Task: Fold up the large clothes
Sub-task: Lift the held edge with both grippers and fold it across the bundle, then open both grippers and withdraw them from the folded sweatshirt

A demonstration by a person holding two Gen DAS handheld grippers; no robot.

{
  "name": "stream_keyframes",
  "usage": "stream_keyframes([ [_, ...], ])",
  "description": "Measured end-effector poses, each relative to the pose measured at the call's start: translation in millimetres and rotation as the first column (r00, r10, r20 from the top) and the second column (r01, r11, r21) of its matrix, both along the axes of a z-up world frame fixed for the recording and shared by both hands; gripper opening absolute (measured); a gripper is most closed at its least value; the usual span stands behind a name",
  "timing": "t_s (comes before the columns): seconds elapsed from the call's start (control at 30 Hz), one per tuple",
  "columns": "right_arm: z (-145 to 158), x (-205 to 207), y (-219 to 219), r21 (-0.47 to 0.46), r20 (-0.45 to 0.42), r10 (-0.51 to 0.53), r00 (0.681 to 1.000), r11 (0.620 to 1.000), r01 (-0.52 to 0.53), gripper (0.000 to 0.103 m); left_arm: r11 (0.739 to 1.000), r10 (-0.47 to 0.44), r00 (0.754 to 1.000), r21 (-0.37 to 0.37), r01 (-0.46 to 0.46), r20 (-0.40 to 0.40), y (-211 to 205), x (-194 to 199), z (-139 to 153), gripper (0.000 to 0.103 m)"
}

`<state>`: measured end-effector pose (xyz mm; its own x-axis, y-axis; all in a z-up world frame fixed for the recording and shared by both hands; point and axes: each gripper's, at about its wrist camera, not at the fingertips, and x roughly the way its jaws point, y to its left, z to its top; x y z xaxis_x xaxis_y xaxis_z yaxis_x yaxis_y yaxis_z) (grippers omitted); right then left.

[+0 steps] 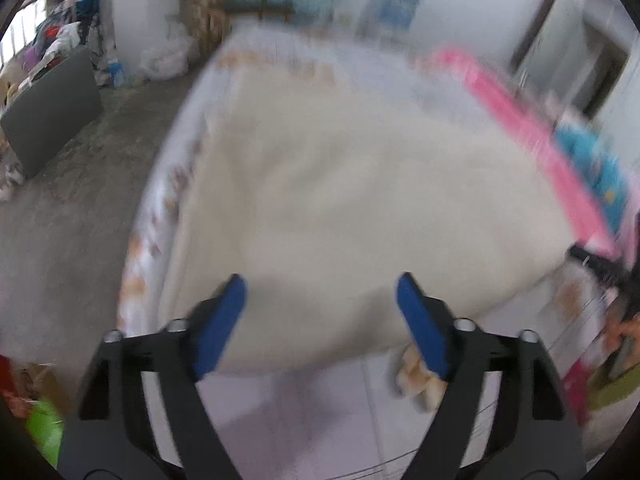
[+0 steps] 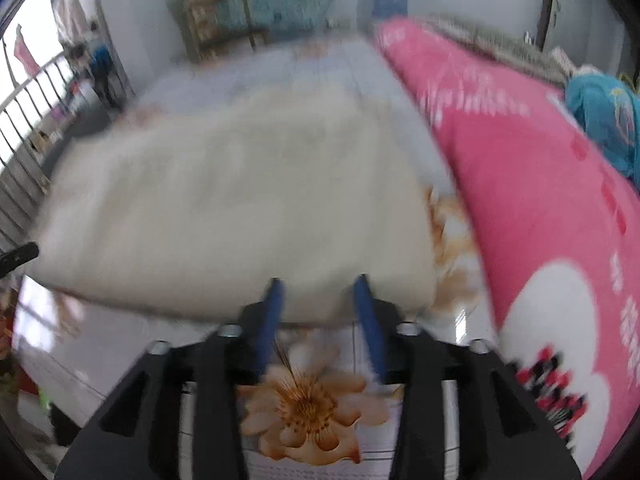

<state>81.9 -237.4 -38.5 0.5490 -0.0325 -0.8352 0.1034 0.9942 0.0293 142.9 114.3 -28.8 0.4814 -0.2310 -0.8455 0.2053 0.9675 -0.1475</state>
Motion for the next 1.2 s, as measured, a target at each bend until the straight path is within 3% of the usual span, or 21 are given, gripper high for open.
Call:
stream_keyframes([
  [0.1, 5, -7, 19, -0.102, 0.015, -0.021, 1.000, 0.995, 0.022, 0.045, 0.988, -0.010, 0.997, 0.157, -0.003, 0.080, -20, -12, 7, 0.082],
  [0.13, 11, -12, 26, -0.122, 0.033, -0.028, 0.999, 0.992, 0.032, 0.048, 0.987, -0.014, 0.996, 0.163, -0.001, 0.090, -22, -16, 12, 0.082],
  [0.2, 22, -24, 36, -0.103, 0.084, -0.016, 0.996, 0.994, 0.024, 0.060, 0.992, -0.009, 0.994, 0.128, -0.006, 0.112, -24, -25, 25, 0.082],
  [0.27, 31, -38, 50, -0.091, 0.143, 0.003, 0.990, 0.996, 0.010, 0.079, 0.995, -0.003, 0.991, 0.099, -0.010, 0.136, -24, -31, 34, 0.084],
  [0.43, 50, -70, 89, -0.130, 0.237, 0.079, 0.968, 0.990, -0.049, 0.095, 0.998, 0.024, 0.977, 0.046, -0.034, 0.210, -34, -71, 61, 0.093],
  [0.67, 63, -96, 123, -0.168, 0.290, 0.089, 0.953, 0.985, -0.041, 0.097, 0.998, 0.042, 0.965, 0.039, -0.054, 0.260, -64, -105, 71, 0.095],
  [0.97, 71, -112, 127, -0.140, 0.321, 0.068, 0.945, 0.990, -0.024, 0.097, 0.996, 0.060, 0.962, 0.048, -0.075, 0.268, -82, -121, 74, 0.095],
  [1.2, 58, -108, 118, -0.089, 0.249, 0.043, 0.968, 0.996, -0.021, 0.097, 0.973, 0.091, 0.944, 0.171, -0.152, 0.318, -97, -123, 78, 0.095],
])
